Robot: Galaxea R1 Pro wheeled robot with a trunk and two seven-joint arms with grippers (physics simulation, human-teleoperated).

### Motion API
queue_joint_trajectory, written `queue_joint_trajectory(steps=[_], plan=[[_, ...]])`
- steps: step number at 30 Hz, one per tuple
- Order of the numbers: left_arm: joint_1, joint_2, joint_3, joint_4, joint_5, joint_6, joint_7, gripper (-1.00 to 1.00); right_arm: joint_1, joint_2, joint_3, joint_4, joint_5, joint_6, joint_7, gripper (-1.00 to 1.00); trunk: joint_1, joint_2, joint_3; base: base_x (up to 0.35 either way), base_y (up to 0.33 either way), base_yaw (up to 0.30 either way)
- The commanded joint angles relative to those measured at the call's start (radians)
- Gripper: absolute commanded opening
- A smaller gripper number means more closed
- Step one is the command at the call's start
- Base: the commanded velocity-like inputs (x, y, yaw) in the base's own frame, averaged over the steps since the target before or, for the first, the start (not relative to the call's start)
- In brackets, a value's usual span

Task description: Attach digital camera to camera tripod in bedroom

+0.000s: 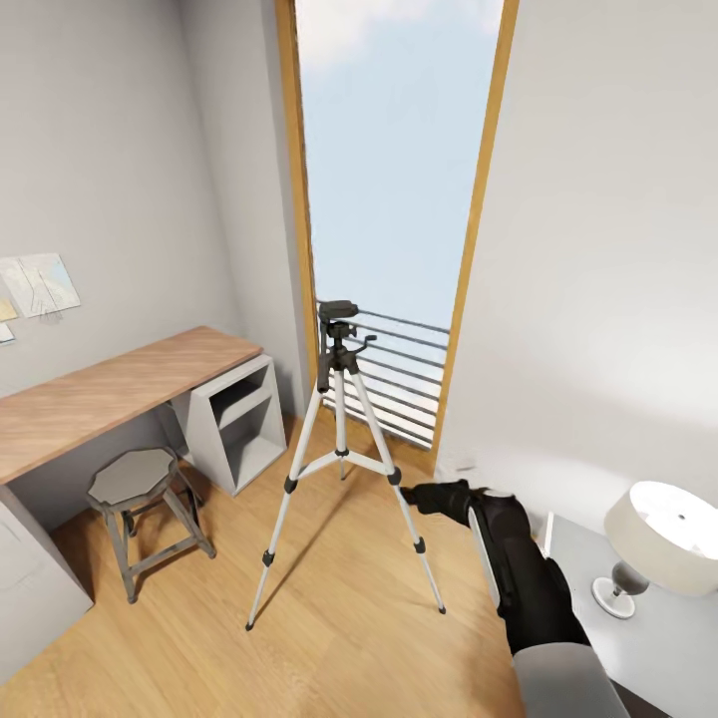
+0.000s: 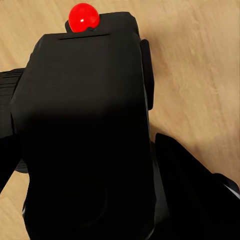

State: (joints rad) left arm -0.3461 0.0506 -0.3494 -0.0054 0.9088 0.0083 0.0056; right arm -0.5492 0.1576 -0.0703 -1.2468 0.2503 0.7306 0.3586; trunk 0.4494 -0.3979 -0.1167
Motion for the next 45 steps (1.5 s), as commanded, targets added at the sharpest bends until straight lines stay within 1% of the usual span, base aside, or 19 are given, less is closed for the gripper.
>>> queue_joint_trajectory(steps=[1,6,12,15,16,17,20,22,23,26,31,32,34,35,37,40,45], plan=[[-0.001,0.0,-0.008,-0.001,0.006,0.001,0.001,-1.0,-0.002,0.001,0.004,0.0,0.012,-0.012,0.011,1.0,0.001,-0.002,-0.002,0.0,0.0,0.0],[-0.001,-0.005,-0.009,-0.002,0.002,0.001,0.001,-1.0,-0.003,0.001,0.012,0.002,0.012,-0.038,0.011,1.0,0.001,-0.002,-0.002,0.052,0.0,0.0],[-0.001,-0.007,-0.012,-0.002,-0.002,0.001,-0.003,-1.0,-0.003,0.002,0.015,0.006,0.01,-0.069,0.006,1.0,0.001,-0.002,-0.002,0.265,0.0,0.0],[-0.001,-0.007,-0.012,-0.002,-0.003,0.001,-0.003,-1.0,-0.003,0.004,0.015,0.03,0.009,-0.123,0.005,1.0,0.001,-0.002,-0.002,0.31,0.0,0.0],[-0.001,-0.007,-0.013,-0.002,-0.003,0.001,-0.003,-1.0,-0.003,0.004,0.016,0.053,0.009,-0.161,0.005,1.0,0.001,-0.002,-0.002,0.294,0.0,0.0],[-0.001,-0.007,-0.013,-0.002,-0.003,0.001,-0.003,-1.0,-0.003,0.004,0.016,0.065,0.01,-0.183,0.005,1.0,0.001,-0.002,-0.002,0.26,0.0,0.0],[-0.001,-0.008,-0.012,-0.002,-0.003,0.001,-0.005,-1.0,-0.003,0.005,0.018,0.139,0.01,-0.319,0.01,1.0,0.001,-0.002,-0.002,0.118,0.0,0.0],[-0.001,-0.008,-0.012,-0.002,-0.003,0.001,-0.005,-1.0,-0.003,0.005,0.019,0.16,0.01,-0.358,0.012,1.0,0.001,-0.002,-0.002,0.051,0.0,0.0],[-0.001,-0.009,-0.011,-0.002,-0.002,0.001,-0.006,-1.0,-0.003,0.005,0.019,0.176,0.01,-0.39,0.014,1.0,0.001,-0.002,-0.002,0.029,0.0,0.0],[-0.001,-0.009,-0.011,-0.002,-0.002,0.001,-0.007,-1.0,-0.003,0.005,0.019,0.193,0.011,-0.426,0.018,1.0,0.001,-0.002,-0.002,0.018,0.0,0.0],[-0.001,-0.008,-0.01,-0.002,-0.002,0.001,-0.007,-1.0,-0.003,0.005,0.021,0.204,0.012,-0.445,0.022,1.0,0.001,-0.002,-0.002,0.046,0.008,0.0],[-0.001,-0.008,-0.01,-0.002,-0.002,0.001,-0.007,-1.0,-0.003,0.005,0.037,0.207,0.012,-0.448,0.025,1.0,0.001,-0.002,-0.002,0.191,0.124,0.0],[-0.001,-0.008,-0.01,-0.002,-0.002,0.001,-0.007,-1.0,-0.003,0.004,0.057,0.208,0.012,-0.449,0.027,1.0,0.001,-0.002,-0.002,0.208,0.143,0.0],[-0.001,-0.008,-0.01,-0.002,-0.002,0.001,-0.007,-1.0,-0.003,0.003,0.077,0.209,0.012,-0.449,0.028,1.0,0.001,-0.002,-0.002,0.226,0.164,0.0],[-0.001,-0.008,-0.011,-0.002,-0.002,0.001,-0.007,-1.0,-0.003,0.003,0.096,0.209,0.012,-0.449,0.026,1.0,0.001,-0.002,-0.002,0.234,0.174,0.0],[-0.001,-0.008,-0.011,-0.002,-0.002,0.001,-0.007,-1.0,-0.003,0.003,0.108,0.21,0.011,-0.45,0.024,1.0,0.001,-0.002,-0.002,0.243,0.183,0.0],[-0.001,-0.008,-0.011,-0.002,-0.002,0.001,-0.007,-1.0,-0.003,0.002,0.113,0.21,0.01,-0.45,0.018,1.0,0.001,-0.002,-0.002,0.246,0.186,0.0]])
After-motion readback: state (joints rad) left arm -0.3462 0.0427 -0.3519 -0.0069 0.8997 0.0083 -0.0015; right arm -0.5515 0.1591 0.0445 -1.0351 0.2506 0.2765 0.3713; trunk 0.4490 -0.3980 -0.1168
